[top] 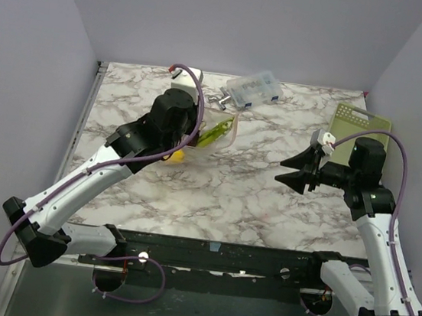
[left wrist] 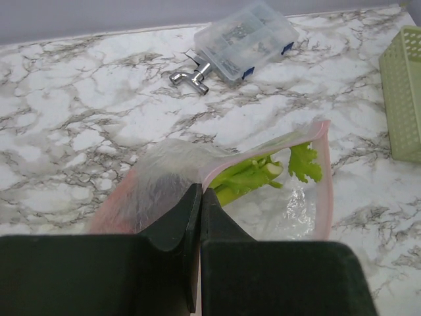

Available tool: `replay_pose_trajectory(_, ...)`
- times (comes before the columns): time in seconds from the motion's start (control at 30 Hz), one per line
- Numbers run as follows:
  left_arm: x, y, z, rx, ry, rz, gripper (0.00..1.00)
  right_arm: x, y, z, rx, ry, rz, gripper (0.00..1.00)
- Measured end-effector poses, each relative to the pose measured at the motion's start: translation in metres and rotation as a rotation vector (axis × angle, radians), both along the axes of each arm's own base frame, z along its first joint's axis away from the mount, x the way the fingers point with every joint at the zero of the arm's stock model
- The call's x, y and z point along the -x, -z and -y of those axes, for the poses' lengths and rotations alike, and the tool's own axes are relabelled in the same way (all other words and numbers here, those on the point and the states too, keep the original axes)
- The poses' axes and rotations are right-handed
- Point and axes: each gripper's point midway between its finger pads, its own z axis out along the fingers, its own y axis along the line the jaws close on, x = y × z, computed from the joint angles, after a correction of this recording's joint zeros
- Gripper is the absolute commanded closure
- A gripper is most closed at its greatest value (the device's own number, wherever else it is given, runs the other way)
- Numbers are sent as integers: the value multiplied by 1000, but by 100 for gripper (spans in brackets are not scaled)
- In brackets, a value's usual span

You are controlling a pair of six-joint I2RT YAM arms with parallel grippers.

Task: Open the zip-top bag and remove the fake food
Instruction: Open the zipper of the food storage bag at the center of the board.

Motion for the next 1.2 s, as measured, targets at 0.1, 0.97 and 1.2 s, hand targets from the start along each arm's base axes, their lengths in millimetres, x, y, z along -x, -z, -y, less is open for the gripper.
replay_pose_trajectory(0.1, -2, 12, 7, -9, -16, -5, 100, -1, 2, 0, -2, 1, -4, 46)
replay_pose_trajectory(0.97, 36, 86, 109, 175, 125, -183, 100, -16, 30, -16, -228, 40, -340, 43)
replay_pose_trajectory(1.2, 42, 101, 134, 217, 133, -225, 100, -37, 44, -20, -285, 119, -470, 42)
